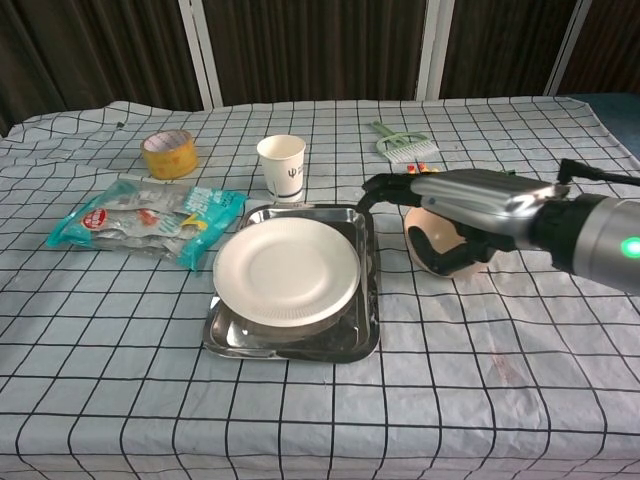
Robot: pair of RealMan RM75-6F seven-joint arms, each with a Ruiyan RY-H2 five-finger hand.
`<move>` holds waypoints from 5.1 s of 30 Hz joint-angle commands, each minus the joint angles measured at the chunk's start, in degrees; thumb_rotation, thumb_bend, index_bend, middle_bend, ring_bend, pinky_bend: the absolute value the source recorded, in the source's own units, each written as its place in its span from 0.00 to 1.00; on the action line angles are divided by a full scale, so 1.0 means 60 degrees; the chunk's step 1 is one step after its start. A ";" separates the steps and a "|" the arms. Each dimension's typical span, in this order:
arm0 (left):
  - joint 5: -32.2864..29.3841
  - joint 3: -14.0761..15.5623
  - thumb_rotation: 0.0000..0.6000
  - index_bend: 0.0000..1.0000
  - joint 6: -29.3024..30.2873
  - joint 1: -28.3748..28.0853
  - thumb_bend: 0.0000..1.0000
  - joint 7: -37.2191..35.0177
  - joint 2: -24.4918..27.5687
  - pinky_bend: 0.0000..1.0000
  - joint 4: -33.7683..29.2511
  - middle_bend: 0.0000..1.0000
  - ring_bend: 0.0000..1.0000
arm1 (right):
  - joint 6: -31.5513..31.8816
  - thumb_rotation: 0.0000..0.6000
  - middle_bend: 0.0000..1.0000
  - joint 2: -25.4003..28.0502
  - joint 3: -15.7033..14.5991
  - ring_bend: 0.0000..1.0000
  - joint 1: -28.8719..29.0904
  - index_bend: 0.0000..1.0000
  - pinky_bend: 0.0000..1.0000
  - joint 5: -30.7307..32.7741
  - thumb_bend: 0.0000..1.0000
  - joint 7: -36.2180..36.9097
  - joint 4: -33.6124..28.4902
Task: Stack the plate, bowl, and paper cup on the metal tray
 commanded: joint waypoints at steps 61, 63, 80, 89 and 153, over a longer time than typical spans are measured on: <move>0.0540 -0.0542 1.00 0.00 -0.0230 0.0490 0.35 -0.0495 0.0173 0.00 0.0013 0.00 0.00 | -0.0054 1.00 0.00 -0.4836 0.0630 0.00 0.3860 0.20 0.00 0.4182 0.92 -0.2741 0.4050; 0.0571 -0.0552 1.00 0.00 -0.0203 0.0493 0.35 -0.0496 0.0159 0.00 0.0026 0.00 0.00 | -0.0007 1.00 0.00 -0.4750 0.0638 0.00 0.3835 0.19 0.00 0.4125 0.92 -0.2661 0.3938; 0.0548 -0.0617 1.00 0.00 -0.0314 0.0488 0.35 -0.0674 0.0161 0.00 0.0086 0.00 0.00 | 0.1938 1.00 0.00 -0.2516 -0.0086 0.00 0.2630 0.08 0.00 0.2156 0.28 -0.2175 0.2238; 0.0426 -0.0678 1.00 0.00 -0.0549 0.0406 0.35 -0.0614 0.0115 0.00 0.0121 0.00 0.00 | 0.3075 1.00 0.00 0.0879 -0.2075 0.00 0.0896 0.14 0.00 0.0247 0.25 -0.1462 -0.0077; 0.0277 -0.0778 1.00 0.00 -0.0764 0.0238 0.35 -0.0958 -0.0006 0.00 0.0404 0.00 0.00 | 0.2355 1.00 0.00 -0.2044 -0.0532 0.00 0.1253 0.65 0.00 -0.1247 0.46 -0.0668 0.2630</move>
